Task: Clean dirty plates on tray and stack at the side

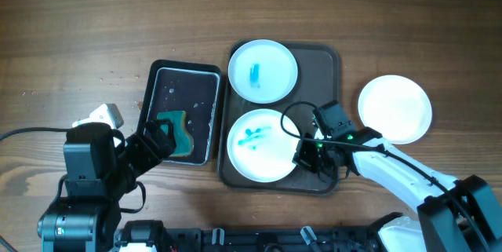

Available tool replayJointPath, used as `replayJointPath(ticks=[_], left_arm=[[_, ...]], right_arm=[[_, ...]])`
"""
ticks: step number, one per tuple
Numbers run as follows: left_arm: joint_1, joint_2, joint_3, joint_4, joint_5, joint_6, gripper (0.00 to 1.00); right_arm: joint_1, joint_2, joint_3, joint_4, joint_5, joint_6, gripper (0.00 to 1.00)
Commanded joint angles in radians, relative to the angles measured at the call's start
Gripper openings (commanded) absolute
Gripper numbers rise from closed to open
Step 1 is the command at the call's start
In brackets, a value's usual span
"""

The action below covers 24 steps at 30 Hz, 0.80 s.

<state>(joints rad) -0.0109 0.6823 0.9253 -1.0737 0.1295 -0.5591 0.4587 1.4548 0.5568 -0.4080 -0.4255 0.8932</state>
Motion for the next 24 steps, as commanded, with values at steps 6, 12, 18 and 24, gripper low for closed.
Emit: replayJointPath(ticks=[6,12,18,24], left_arm=[[0.005,0.006,0.018,0.003,0.047,0.005,1.00],[-0.031,0.055,0.018,-0.013,0.064,0.058,1.00],[-0.088,0.137,0.018,-0.031,0.062,0.084,1.00],[-0.112,0.219,0.018,-0.031,0.056,0.085,1.00]], right_arm=[[-0.013,0.005,0.110,0.005,0.217,-0.531,0.07],[-0.013,0.004,0.112,0.043,0.325,-0.759,0.11],[-0.014,-0.040,0.185,-0.068,0.261,-0.701,0.21],[-0.011,-0.052,0.204,-0.187,0.056,-0.285,0.34]])
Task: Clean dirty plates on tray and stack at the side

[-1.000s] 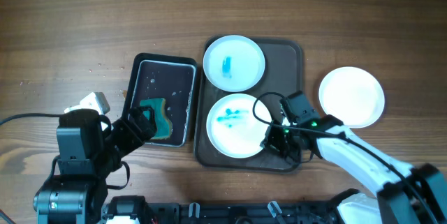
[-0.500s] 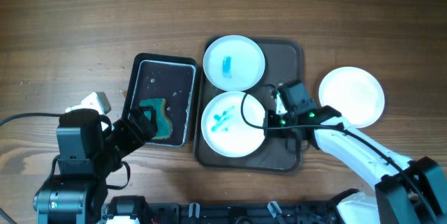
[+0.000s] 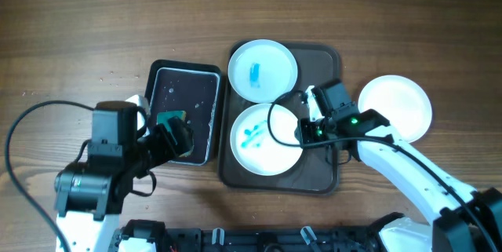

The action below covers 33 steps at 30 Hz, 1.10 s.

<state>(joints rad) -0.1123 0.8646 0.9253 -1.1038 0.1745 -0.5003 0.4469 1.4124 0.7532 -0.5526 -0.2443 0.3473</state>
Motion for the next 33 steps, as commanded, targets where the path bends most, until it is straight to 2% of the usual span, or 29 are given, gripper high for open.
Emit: replayJointPath(ticks=[1,3,5,7,11,13,18,25,29,30,32,33], left_arm=[[-0.010,0.047,0.018,0.000,0.011,0.027,1.00],[-0.010,0.064,0.018,-0.001,0.012,0.053,1.00],[-0.010,0.077,0.018,-0.005,0.011,0.079,1.00],[-0.010,0.085,0.018,-0.008,0.011,0.083,1.00],[-0.010,0.087,0.018,-0.008,0.012,0.098,1.00],[-0.010,0.087,0.018,-0.007,0.011,0.098,1.00],[-0.010,0.087,0.018,-0.009,0.011,0.098,1.00],[-0.010,0.087,0.018,-0.015,0.012,0.101,1.00],[-0.010,0.088,0.018,-0.010,0.011,0.101,1.00],[-0.010,0.088,0.018,-0.010,0.008,0.101,1.00],[-0.010,0.093,0.018,-0.011,-0.010,0.101,1.00],[-0.010,0.098,0.016,-0.011,-0.026,0.100,1.00]], right_arm=[[0.006,-0.008,-0.005,-0.060,-0.126,0.312,0.41],[0.016,-0.003,-0.046,-0.066,-0.114,0.389,0.43],[0.016,0.007,-0.093,-0.034,-0.067,0.428,0.40],[0.016,0.021,-0.138,0.026,-0.005,0.449,0.33],[0.016,0.028,-0.166,0.155,0.002,0.381,0.16],[0.016,0.028,-0.166,0.196,0.003,0.362,0.04],[0.016,0.028,-0.166,0.178,0.085,0.350,0.04],[0.012,0.027,-0.091,0.019,0.314,0.114,0.04],[0.012,0.027,-0.050,0.011,0.262,-0.040,0.06],[0.012,0.027,-0.047,0.009,0.256,-0.049,0.12],[0.012,0.026,-0.040,0.009,0.219,-0.056,0.38],[0.012,0.021,-0.033,0.008,0.190,-0.056,0.45]])
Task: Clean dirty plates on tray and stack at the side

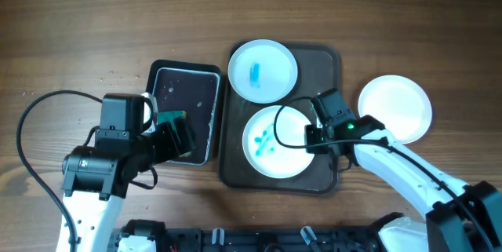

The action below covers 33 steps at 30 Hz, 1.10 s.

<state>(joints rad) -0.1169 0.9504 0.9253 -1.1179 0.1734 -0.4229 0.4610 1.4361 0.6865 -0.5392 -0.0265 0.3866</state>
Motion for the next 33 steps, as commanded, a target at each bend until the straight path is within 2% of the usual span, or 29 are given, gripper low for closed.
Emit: replayJointPath(ticks=[1,2,9,11,15,18,19,20,23,24,28,33], left_arm=[[-0.006,0.019,0.011,0.003,-0.043,0.023,1.00],[-0.006,0.031,0.002,0.008,-0.064,0.022,0.99],[-0.006,0.187,-0.066,0.122,-0.071,-0.056,0.94],[-0.006,0.281,-0.076,0.186,-0.104,-0.056,0.83],[-0.006,0.462,-0.076,0.218,-0.224,-0.064,0.70],[-0.006,0.576,-0.076,0.269,-0.231,-0.064,0.48],[-0.006,0.605,-0.076,0.291,-0.231,-0.064,0.35],[-0.006,0.636,-0.076,0.314,-0.231,-0.064,0.27],[-0.006,0.705,-0.076,0.370,-0.227,-0.064,0.08],[-0.006,0.724,-0.076,0.383,-0.219,-0.063,0.04],[-0.006,0.747,-0.074,0.392,-0.181,-0.055,0.04],[-0.006,0.692,-0.013,0.294,-0.159,-0.052,0.04]], right_arm=[[-0.002,-0.012,0.042,-0.005,-0.051,-0.095,0.52],[-0.002,-0.026,0.050,-0.004,-0.066,-0.089,0.57],[-0.002,-0.200,0.073,-0.013,-0.081,0.018,0.61],[-0.002,-0.257,0.073,-0.028,-0.136,0.031,0.59],[-0.002,-0.303,0.073,-0.094,-0.209,0.035,0.54],[-0.002,-0.298,0.073,-0.137,-0.233,0.036,0.50],[-0.002,-0.296,0.073,-0.146,-0.233,0.035,0.50],[-0.002,-0.295,0.073,-0.153,-0.232,0.035,0.50],[-0.002,-0.295,0.073,-0.158,-0.233,0.036,0.50],[-0.002,-0.294,0.072,-0.158,-0.233,0.035,0.50],[-0.002,-0.294,0.073,-0.158,-0.237,0.035,0.49],[-0.002,-0.294,0.072,-0.158,-0.237,0.035,0.49]])
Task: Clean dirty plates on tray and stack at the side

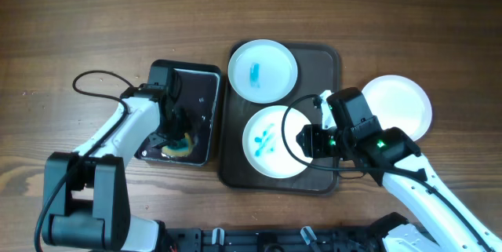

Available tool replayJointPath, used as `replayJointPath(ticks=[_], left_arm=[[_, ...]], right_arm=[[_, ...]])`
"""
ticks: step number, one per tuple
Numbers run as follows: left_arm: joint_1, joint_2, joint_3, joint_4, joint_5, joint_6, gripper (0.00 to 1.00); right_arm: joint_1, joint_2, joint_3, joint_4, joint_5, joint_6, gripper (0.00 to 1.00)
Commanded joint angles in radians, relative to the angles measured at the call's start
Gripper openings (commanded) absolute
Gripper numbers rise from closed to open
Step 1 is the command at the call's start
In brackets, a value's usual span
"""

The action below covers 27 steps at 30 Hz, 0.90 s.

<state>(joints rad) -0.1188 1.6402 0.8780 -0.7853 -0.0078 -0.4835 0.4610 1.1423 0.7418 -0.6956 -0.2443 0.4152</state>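
Observation:
A dark brown tray holds two white plates. The far plate carries a blue smear. The near plate has several blue smears, and my right gripper is shut on its right rim. A clean white plate lies on the table right of the tray. At the left, my left gripper points down into a small black basin and appears shut on a yellow and teal sponge at the basin's near end.
The basin's wet floor shows droplets. Cables loop from both arms, one over the near plate's right side. Bare wooden table lies beyond the tray and the basin.
My left arm has swung from the basin's near left side to reach in from its far left corner. The sponge now sits at the basin's near end. The right wrist has shifted slightly, still holding the plate.
At first my left gripper was at the sponge in the basin and my right gripper was at the near plate's right rim. By 1.1 s ago the plate had shifted a little to the right in the right gripper's hold. The sponge has stayed in the basin throughout.

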Motion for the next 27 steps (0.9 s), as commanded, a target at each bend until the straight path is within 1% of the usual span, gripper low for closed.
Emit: replayJointPath(ticks=[1,2,3,4,5,6,7,9,13,16,18,20,21,22,24,26,27], left_arm=[[-0.004,-0.016,0.055,-0.064,0.022,0.009,0.04],[-0.004,-0.035,0.074,-0.088,0.022,0.009,0.06],[-0.004,-0.058,0.093,-0.113,0.022,0.009,0.13],[-0.004,-0.076,0.103,-0.127,0.022,0.009,0.26],[-0.004,-0.094,0.105,-0.131,0.022,0.009,0.33],[-0.004,-0.108,0.105,-0.135,0.021,0.009,0.43],[-0.004,-0.117,0.105,-0.138,0.016,0.009,0.48],[-0.004,-0.119,0.104,-0.141,0.013,0.009,0.51],[-0.004,-0.114,0.074,-0.125,-0.009,0.008,0.51],[-0.004,-0.113,0.018,-0.080,-0.024,0.008,0.52],[-0.004,-0.113,-0.036,-0.025,-0.024,0.008,0.56],[-0.004,-0.113,-0.080,0.024,-0.028,0.008,0.57],[-0.004,-0.113,-0.098,0.048,-0.030,0.008,0.57],[-0.004,-0.113,-0.114,0.072,-0.030,0.008,0.53],[-0.004,-0.113,-0.126,0.099,-0.030,0.008,0.40],[-0.004,-0.114,-0.126,0.112,-0.027,0.008,0.13],[-0.004,-0.116,-0.124,0.113,-0.028,0.008,0.04]], right_arm=[[-0.002,-0.001,0.017,-0.002,-0.019,0.007,0.49],[-0.002,-0.001,0.018,-0.002,-0.018,0.007,0.49],[-0.002,-0.001,0.018,-0.002,-0.018,0.006,0.49],[-0.002,-0.001,0.018,-0.002,-0.018,0.006,0.49],[-0.002,-0.001,0.018,-0.002,-0.018,0.007,0.49],[-0.002,-0.001,0.018,-0.002,-0.018,0.006,0.49],[-0.002,-0.001,0.018,-0.002,-0.018,0.006,0.49],[-0.002,-0.001,0.018,-0.002,-0.018,0.007,0.49],[-0.002,-0.001,0.018,-0.002,-0.018,0.007,0.50],[-0.002,-0.001,0.018,-0.004,-0.019,0.007,0.51],[-0.002,-0.001,0.017,-0.004,-0.019,0.007,0.63],[-0.002,-0.001,0.018,-0.006,-0.019,0.008,0.70],[-0.002,-0.001,0.018,-0.009,-0.019,0.007,0.71],[-0.002,-0.001,0.018,-0.009,-0.019,0.006,0.73],[-0.002,-0.001,0.017,-0.009,-0.018,0.006,0.79],[-0.002,-0.001,0.017,-0.009,-0.018,0.006,0.84],[-0.002,-0.001,0.017,-0.009,-0.018,0.006,0.86]])
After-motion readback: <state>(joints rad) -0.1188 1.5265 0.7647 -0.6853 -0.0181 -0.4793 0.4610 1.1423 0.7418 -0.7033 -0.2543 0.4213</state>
